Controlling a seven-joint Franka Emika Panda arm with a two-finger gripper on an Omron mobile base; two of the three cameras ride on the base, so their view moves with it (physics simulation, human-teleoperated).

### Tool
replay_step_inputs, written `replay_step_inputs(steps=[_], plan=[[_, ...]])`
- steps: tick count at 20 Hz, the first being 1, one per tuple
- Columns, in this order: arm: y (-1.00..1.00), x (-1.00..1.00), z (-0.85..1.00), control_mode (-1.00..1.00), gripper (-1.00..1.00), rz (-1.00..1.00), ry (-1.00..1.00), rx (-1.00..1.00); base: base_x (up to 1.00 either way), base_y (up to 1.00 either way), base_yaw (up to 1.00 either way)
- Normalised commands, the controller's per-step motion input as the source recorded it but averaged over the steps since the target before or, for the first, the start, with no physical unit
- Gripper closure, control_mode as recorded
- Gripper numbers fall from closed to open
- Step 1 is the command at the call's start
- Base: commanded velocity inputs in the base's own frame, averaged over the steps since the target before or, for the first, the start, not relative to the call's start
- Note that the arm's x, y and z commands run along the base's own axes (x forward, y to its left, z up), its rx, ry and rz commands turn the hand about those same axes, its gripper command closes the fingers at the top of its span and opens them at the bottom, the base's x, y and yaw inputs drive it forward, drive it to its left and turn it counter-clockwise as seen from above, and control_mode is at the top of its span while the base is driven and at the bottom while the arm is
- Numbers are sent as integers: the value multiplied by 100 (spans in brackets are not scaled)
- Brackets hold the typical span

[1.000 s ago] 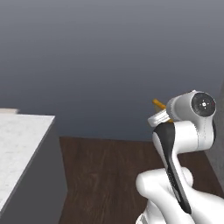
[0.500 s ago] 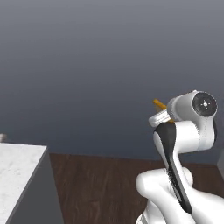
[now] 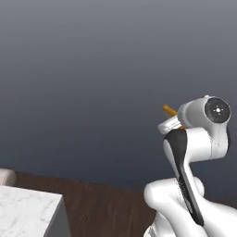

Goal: Start the toaster. Once the lever pops up, take the bread to the plate on the dining counter.

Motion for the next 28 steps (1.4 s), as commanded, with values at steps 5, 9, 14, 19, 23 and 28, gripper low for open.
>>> replay_step_inputs(steps=[5,9,14,19,23,28], plan=[[0,0,0,100,100,0,0,0,100,12,37],[0,0,0,100,100,0,0,0,100,5,45],[0,0,0,100,100,0,0,0,100,14,50],[0,0,0,100,100,0,0,0,100,25,51],[0,0,0,100,100,0,0,0,100,15,52],[0,0,0,100,100,0,0,0,100,2,56]])
